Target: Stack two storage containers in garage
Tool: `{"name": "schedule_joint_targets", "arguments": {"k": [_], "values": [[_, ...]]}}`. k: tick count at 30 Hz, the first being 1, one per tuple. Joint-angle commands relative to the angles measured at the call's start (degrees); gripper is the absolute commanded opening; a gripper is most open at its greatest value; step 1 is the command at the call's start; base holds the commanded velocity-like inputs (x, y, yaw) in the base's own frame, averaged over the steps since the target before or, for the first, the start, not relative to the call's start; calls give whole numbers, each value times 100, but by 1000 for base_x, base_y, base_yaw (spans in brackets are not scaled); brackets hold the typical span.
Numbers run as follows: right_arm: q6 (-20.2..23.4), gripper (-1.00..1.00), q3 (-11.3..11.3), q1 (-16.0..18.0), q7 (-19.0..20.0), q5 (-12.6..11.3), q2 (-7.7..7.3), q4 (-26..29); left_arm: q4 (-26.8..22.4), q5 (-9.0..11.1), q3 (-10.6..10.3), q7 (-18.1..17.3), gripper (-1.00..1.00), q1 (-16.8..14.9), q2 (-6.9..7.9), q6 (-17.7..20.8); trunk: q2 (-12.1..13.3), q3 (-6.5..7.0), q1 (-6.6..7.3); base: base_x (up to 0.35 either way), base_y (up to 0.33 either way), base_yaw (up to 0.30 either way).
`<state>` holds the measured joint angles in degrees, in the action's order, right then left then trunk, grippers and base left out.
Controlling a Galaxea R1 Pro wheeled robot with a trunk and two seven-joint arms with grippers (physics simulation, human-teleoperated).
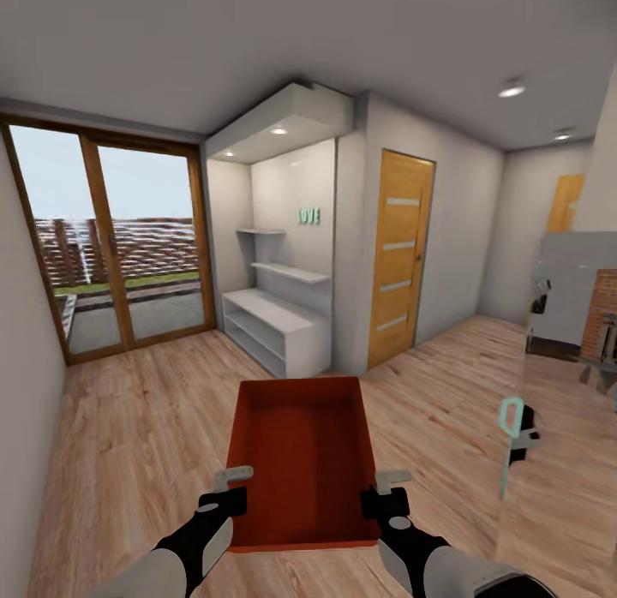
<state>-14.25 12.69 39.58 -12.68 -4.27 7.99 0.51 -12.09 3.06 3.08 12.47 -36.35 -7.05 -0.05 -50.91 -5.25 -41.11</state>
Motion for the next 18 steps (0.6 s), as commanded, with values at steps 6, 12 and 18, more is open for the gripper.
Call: {"name": "schedule_joint_targets", "arguments": {"k": [6, 12, 18], "values": [[2, -100, -382, 57, 11, 40, -8, 28, 5, 89, -263, -456, -100, 5, 178, 5, -7, -10, -4, 326, 0, 0], [2, -100, -382, 57, 11, 40, -8, 29, 5, 89, -264, -454, -100, 5, 178, 5, -7, -10, -4, 326, 0, 0], [2, -100, -382, 59, 11, 42, -8, 28, 5, 89, -262, -455, -100, 5, 178, 5, -7, -10, -4, 326, 0, -4]]}}
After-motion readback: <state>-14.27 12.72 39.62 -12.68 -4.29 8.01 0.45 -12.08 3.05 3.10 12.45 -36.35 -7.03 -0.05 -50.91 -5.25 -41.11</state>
